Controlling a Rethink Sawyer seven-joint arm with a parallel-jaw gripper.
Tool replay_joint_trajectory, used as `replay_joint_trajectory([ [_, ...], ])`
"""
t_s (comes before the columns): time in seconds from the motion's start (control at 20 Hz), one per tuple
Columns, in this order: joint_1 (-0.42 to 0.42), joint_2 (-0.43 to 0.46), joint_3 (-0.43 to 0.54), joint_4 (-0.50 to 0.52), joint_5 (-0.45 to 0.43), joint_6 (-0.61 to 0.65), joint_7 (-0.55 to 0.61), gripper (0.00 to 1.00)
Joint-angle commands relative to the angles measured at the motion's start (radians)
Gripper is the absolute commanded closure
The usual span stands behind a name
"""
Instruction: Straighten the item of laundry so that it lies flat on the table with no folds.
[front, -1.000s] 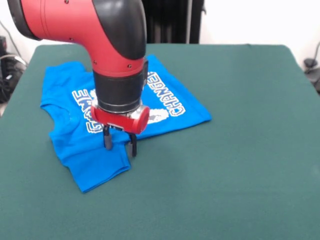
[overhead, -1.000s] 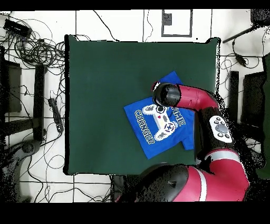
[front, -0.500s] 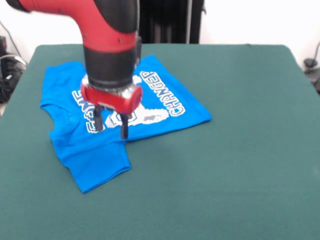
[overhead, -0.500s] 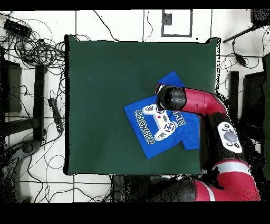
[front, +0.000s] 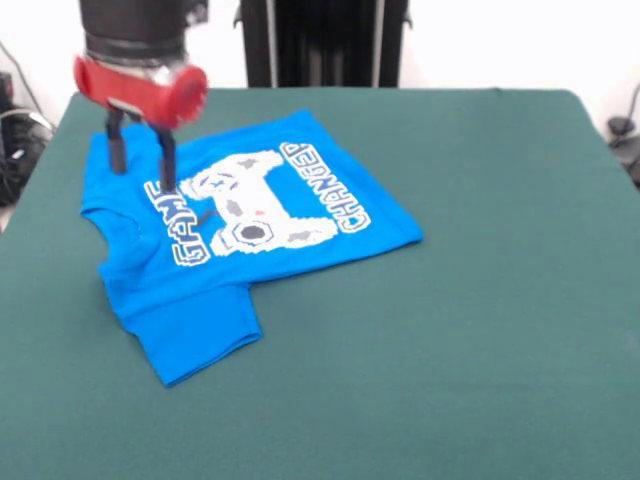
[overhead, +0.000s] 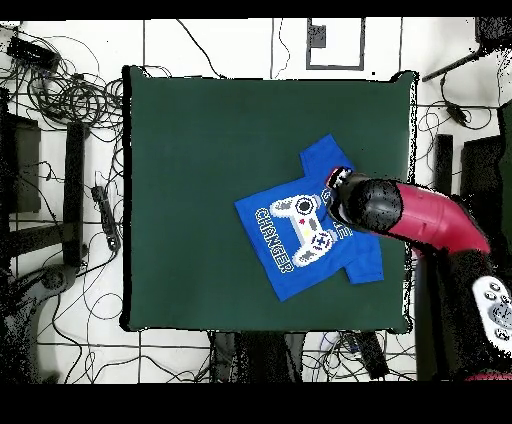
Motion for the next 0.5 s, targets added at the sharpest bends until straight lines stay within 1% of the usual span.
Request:
replay_joint_trajectory([
  [0.05,-0.008,-0.059,0.084,0.181,0.001,0.107,-0.091,0.00],
  [0.5,-0.050,-0.079,0.096,0.240,-0.037,0.070,-0.107,0.00],
])
